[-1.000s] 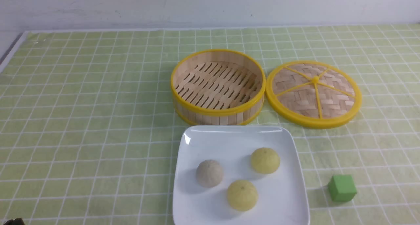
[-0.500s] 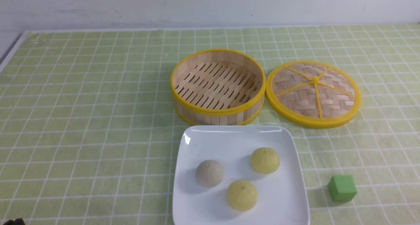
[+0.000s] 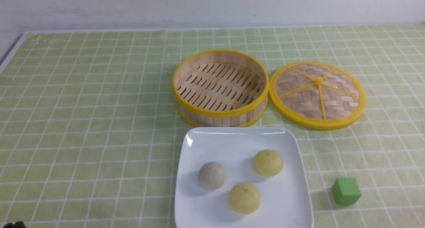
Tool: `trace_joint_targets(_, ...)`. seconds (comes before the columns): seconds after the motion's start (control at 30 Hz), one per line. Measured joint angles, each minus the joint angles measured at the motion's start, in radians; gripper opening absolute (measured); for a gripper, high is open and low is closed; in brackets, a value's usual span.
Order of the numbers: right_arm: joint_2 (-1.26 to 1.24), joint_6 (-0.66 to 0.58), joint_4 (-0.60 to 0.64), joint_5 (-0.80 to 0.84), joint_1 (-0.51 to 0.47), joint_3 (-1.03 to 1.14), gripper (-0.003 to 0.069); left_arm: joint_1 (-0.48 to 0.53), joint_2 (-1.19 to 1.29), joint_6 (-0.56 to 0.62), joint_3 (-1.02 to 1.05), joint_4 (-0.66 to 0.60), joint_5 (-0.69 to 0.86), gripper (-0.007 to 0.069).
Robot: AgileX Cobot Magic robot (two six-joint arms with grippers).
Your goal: Put the steamed buns into the plate on the green tablecloth.
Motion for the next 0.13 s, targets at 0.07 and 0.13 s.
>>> trace_joint_targets(0.07, 0.000, 0.000, 0.000, 0.000, 0.000, 0.000, 0.0157, 0.000, 0.000, 0.000, 0.000, 0.005, 0.001, 0.0120)
trace_joint_targets(0.13, 0.000, 0.000, 0.000, 0.000, 0.000, 0.000, 0.0160, 0.000, 0.000, 0.000, 0.000, 0.006, 0.001, 0.0123)
